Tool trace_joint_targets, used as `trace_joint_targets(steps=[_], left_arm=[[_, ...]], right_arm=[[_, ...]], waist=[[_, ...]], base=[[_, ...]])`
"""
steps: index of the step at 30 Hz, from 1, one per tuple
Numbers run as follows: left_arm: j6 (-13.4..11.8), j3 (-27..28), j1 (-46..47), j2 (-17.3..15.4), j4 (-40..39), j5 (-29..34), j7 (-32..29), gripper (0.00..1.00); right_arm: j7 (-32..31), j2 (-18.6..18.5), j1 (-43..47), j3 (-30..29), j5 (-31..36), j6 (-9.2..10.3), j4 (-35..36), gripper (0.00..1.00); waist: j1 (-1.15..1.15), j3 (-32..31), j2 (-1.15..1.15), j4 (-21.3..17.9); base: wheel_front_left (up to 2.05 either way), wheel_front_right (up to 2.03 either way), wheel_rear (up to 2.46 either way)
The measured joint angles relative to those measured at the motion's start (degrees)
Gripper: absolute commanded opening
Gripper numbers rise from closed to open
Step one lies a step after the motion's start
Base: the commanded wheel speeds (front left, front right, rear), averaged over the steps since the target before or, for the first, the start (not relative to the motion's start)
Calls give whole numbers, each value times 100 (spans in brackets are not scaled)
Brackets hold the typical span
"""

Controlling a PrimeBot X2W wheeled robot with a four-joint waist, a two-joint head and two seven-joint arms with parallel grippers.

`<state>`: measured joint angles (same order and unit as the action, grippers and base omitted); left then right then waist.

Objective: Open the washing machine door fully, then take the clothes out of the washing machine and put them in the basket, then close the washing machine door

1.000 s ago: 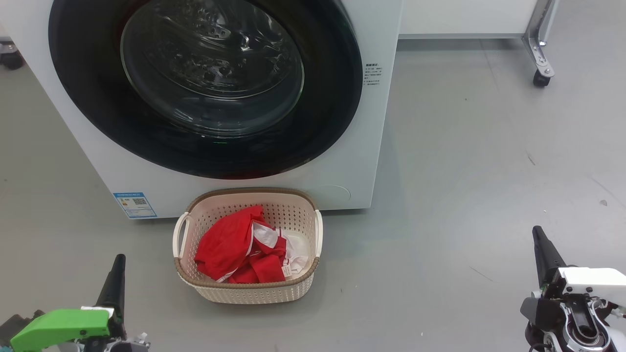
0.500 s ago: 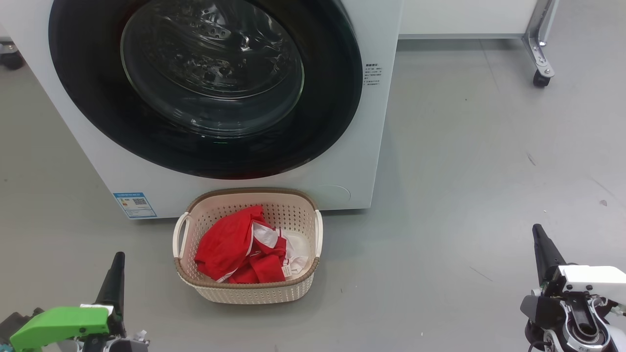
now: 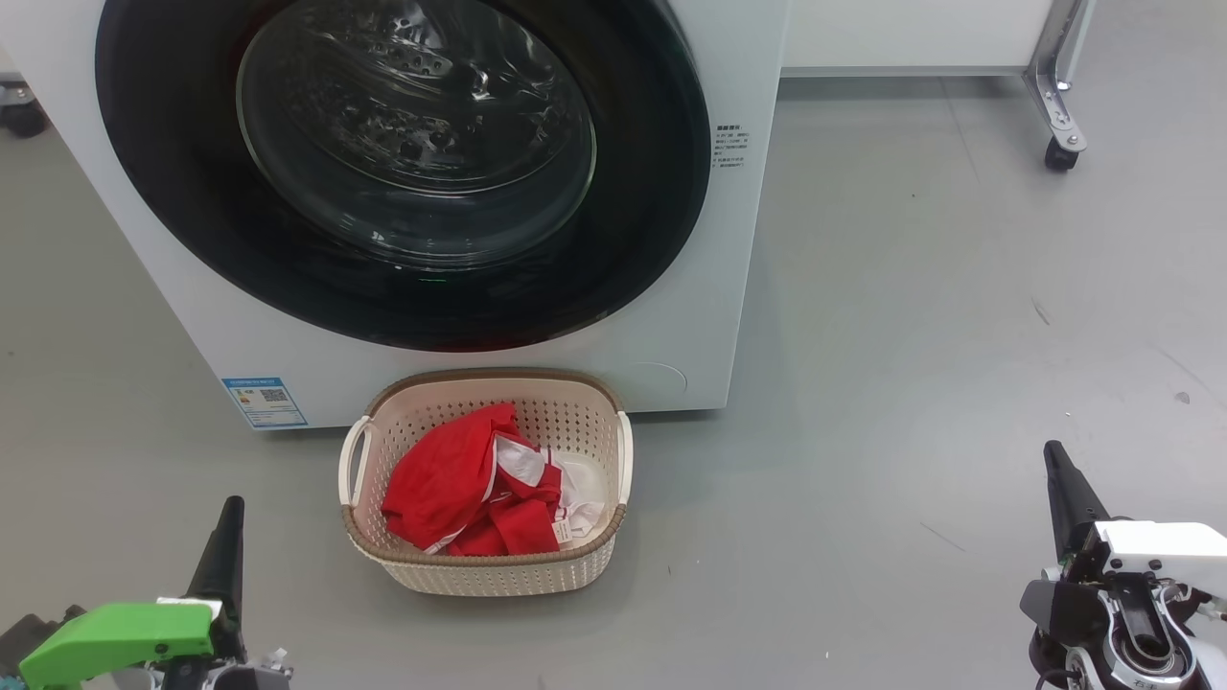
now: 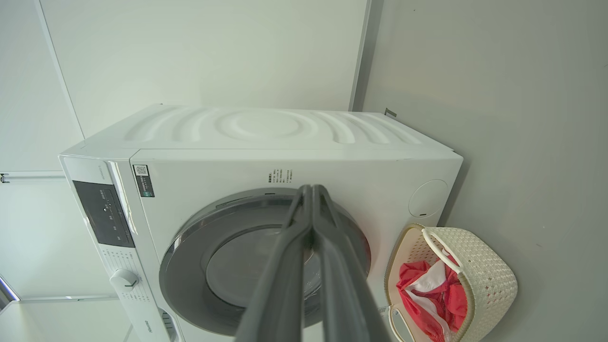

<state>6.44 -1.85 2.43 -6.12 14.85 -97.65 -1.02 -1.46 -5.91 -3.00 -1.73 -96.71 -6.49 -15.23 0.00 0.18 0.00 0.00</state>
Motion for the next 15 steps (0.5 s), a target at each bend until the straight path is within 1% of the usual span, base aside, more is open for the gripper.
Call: trace_joint_targets(steps=[15], left_arm=[[43,7,5,1,26,0,-44,0]], right_arm=[[-1,1,-3,-5,0,-1,-18,0]], waist=[[0,-1,0,0]], base=[[0,0,0]])
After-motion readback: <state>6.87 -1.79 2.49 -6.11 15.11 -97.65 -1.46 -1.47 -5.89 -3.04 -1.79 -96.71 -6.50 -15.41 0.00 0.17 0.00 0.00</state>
